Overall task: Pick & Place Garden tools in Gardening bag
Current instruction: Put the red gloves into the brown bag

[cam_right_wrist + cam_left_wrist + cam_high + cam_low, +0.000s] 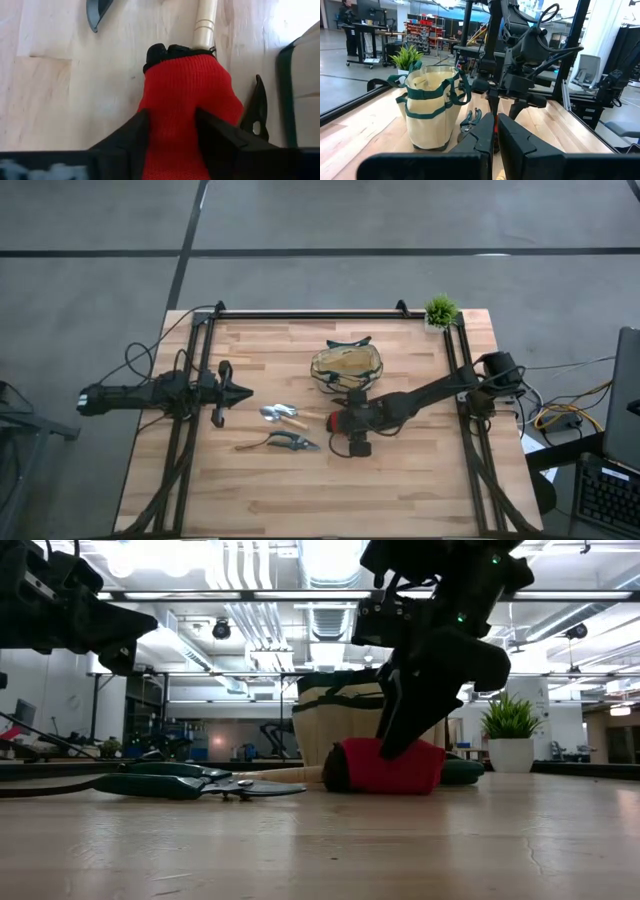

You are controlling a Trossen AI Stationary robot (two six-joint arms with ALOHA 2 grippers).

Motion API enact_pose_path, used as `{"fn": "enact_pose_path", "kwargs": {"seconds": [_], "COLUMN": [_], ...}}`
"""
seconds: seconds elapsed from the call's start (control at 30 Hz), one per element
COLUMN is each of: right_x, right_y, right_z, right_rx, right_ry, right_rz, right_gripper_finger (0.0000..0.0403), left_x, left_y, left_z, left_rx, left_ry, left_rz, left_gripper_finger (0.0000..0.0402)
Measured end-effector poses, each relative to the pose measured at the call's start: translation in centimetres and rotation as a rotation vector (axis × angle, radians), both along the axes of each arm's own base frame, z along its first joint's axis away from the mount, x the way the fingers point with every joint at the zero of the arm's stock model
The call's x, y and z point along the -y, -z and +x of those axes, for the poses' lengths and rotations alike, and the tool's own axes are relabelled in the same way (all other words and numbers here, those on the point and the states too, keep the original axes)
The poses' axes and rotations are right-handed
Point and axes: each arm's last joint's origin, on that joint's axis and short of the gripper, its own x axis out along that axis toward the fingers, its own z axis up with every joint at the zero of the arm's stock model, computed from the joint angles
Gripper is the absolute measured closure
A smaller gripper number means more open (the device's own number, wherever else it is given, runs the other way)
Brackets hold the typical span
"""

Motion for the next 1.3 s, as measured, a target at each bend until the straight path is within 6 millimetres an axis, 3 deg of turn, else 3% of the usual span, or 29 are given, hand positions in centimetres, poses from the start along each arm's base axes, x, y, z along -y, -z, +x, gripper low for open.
{"fn": "enact_pose_path", "kwargs": {"seconds": [0.23,0.4,0.6,0.77,0.9,1.03,1.17,1.3], "right_x": [-0.3,-0.4,-0.7,0.0,1.5,3.7,6.2,8.5], "right_y": [-0.4,-1.6,-7.1,-11.6,-14.7,-16.2,-16.3,-15.0], "right_z": [-0.2,-0.4,-0.1,-0.9,-1.5,-1.8,-1.7,-1.2], "right_rx": [0.002,0.004,0.109,0.178,0.235,0.256,0.234,0.178], "right_ry": [-0.062,-0.092,-0.172,-0.19,-0.163,-0.123,-0.068,-0.021], "right_rz": [-0.015,-0.021,-0.078,-0.269,-0.435,-0.488,-0.514,-0.528], "right_gripper_finger": [0.0378,0.0388,0.039,0.039,0.039,0.039,0.039,0.039], "left_x": [0.0,0.0,0.0,0.0,0.0,0.0,0.0,0.0], "left_y": [0.0,0.0,0.0,0.0,0.0,0.0,0.0,0.1], "left_z": [0.0,0.0,0.0,0.0,0.0,0.0,0.0,0.0], "left_rx": [0.0,0.0,-0.001,-0.001,-0.002,-0.003,-0.005,-0.006], "left_ry": [0.0,0.0,0.001,0.001,0.001,0.001,0.001,0.001], "left_rz": [0.0,0.0,0.0,0.0,0.0,0.0,0.0,0.0], "left_gripper_finger": [0.0376,0.0376,0.0376,0.0376,0.0376,0.0376,0.0376,0.0376]}}
